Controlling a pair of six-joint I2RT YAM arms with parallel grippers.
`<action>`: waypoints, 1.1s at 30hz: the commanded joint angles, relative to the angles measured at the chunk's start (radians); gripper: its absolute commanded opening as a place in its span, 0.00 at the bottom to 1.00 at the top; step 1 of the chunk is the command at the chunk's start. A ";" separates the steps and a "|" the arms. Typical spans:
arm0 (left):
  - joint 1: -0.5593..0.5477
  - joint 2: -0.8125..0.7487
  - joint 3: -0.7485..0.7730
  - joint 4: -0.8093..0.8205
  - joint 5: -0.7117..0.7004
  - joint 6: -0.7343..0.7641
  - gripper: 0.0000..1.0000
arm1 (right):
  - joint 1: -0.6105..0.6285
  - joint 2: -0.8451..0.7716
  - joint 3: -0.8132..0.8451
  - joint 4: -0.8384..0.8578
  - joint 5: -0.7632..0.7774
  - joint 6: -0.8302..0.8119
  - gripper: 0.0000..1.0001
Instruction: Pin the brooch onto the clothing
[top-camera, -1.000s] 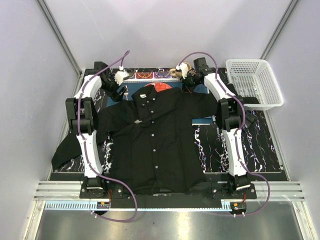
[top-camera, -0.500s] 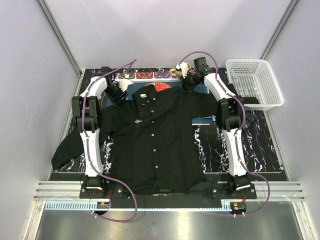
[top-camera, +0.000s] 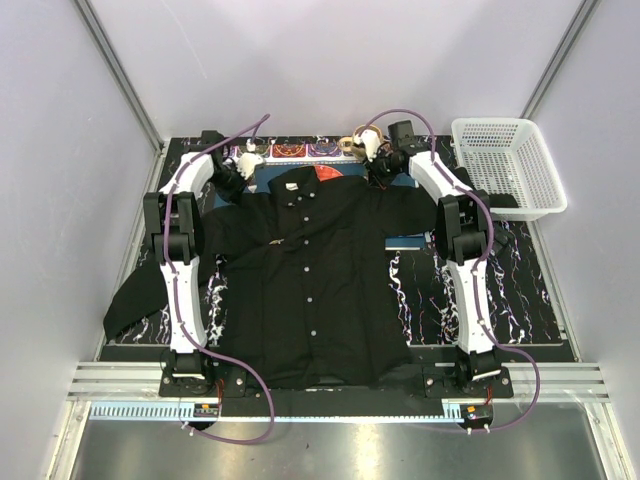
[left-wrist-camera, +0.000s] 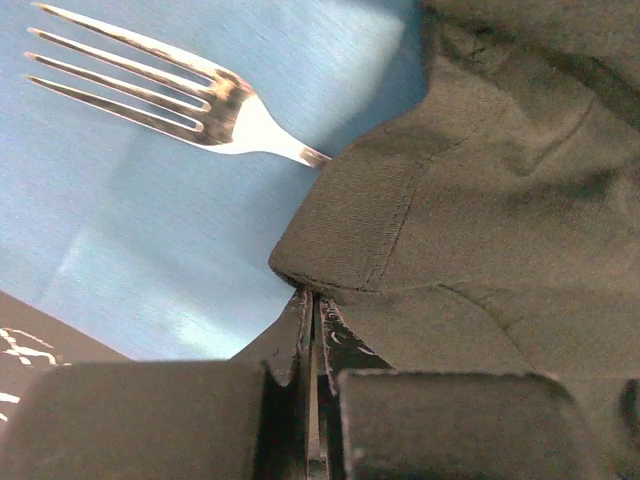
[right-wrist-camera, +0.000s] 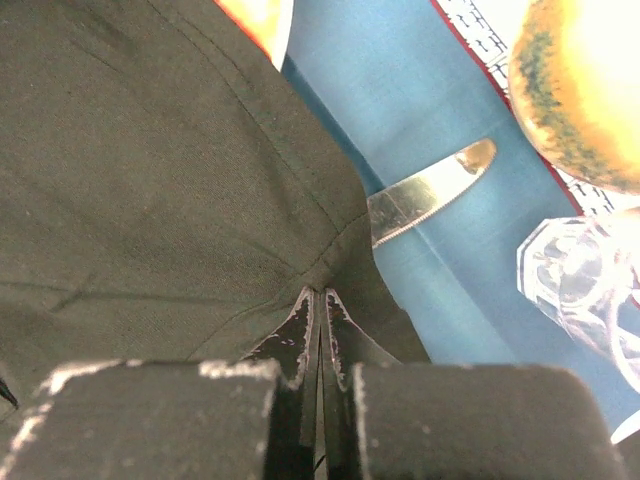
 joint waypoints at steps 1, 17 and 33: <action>0.009 -0.087 0.042 0.155 -0.041 -0.086 0.00 | -0.004 -0.138 -0.092 0.145 0.091 0.027 0.00; -0.007 -0.064 0.027 0.332 -0.213 -0.151 0.00 | 0.004 -0.137 -0.181 0.302 0.254 0.075 0.02; -0.009 -0.055 0.045 0.358 -0.209 -0.229 0.36 | 0.011 -0.094 -0.063 0.244 0.344 0.119 0.59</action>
